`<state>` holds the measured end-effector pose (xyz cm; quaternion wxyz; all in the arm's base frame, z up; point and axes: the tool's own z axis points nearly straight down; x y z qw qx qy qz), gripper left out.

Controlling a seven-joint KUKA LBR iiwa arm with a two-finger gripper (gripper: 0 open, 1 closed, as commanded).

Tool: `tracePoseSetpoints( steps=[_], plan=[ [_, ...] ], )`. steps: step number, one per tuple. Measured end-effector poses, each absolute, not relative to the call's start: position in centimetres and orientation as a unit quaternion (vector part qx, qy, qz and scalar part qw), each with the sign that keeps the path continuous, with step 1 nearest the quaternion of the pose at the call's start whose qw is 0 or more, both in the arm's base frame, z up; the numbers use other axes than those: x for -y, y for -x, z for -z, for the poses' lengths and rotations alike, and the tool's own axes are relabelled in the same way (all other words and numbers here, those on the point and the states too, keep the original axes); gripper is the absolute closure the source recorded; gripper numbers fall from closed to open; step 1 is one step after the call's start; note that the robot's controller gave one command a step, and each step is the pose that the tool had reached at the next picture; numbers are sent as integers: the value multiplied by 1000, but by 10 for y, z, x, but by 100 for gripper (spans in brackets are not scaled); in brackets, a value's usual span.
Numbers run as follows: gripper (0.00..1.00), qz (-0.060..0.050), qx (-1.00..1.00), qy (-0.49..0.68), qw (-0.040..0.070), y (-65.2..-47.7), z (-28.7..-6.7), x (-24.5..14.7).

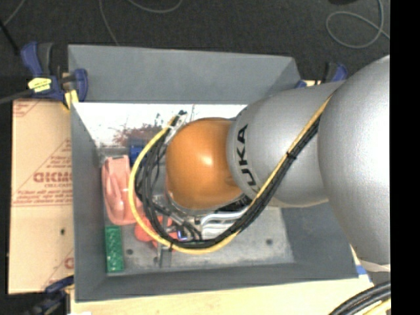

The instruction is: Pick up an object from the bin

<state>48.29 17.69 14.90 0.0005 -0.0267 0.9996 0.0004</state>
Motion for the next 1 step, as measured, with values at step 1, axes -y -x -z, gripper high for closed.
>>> tracePoseSetpoints(
  steps=[1],
  plan=[
    [0, -1, -1000, 17, 2, -484, -119, -164]
  ],
)
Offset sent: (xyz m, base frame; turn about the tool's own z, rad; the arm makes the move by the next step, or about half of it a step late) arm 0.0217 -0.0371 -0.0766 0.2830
